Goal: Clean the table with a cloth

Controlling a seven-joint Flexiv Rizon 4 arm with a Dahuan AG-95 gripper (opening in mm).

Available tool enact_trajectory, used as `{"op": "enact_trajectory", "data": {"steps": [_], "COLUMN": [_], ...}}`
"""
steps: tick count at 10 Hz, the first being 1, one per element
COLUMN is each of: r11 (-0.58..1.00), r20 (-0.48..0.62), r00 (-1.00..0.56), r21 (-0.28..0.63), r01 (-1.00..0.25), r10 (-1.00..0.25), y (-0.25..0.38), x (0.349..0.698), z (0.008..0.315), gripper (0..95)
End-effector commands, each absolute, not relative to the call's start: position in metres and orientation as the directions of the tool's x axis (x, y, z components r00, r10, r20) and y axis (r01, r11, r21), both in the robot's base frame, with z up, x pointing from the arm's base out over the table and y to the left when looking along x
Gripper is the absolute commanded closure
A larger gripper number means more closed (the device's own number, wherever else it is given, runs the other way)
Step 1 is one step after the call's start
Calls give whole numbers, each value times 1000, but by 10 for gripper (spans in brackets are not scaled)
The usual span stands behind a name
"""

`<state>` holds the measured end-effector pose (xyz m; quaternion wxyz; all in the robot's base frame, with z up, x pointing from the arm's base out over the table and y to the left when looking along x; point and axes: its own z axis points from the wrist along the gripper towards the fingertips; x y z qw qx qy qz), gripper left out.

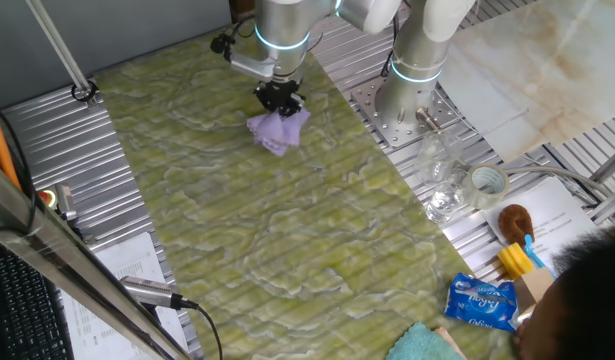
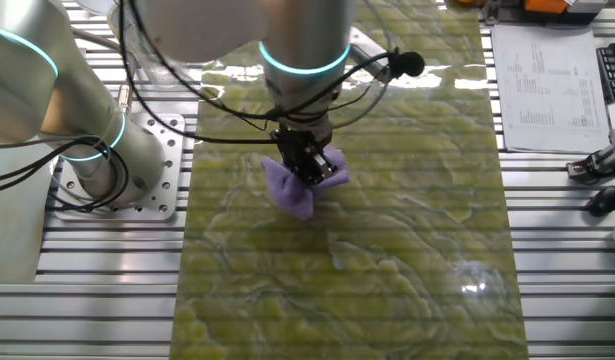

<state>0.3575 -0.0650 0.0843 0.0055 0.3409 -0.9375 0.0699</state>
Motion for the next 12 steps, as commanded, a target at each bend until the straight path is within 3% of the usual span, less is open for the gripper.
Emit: {"op": "enact_trajectory", "data": {"steps": [1, 7, 8, 10, 11, 12], "r11": [771, 755, 742, 714, 703, 689], "r20": [37, 18, 20, 22, 20, 19], "r00": [-780, -759, -746, -718, -706, -692], "r21": [-131, -92, -91, -88, -84, -74], "r01": [-623, -650, -665, -695, -706, -721], "r10": [-625, -651, -666, -696, -708, -721], "y": [-64, -63, -62, -62, -62, -62], "x": [365, 374, 375, 377, 378, 379], "z": [81, 83, 83, 85, 85, 85], "gripper": [950, 950, 760, 760, 570, 570]}}
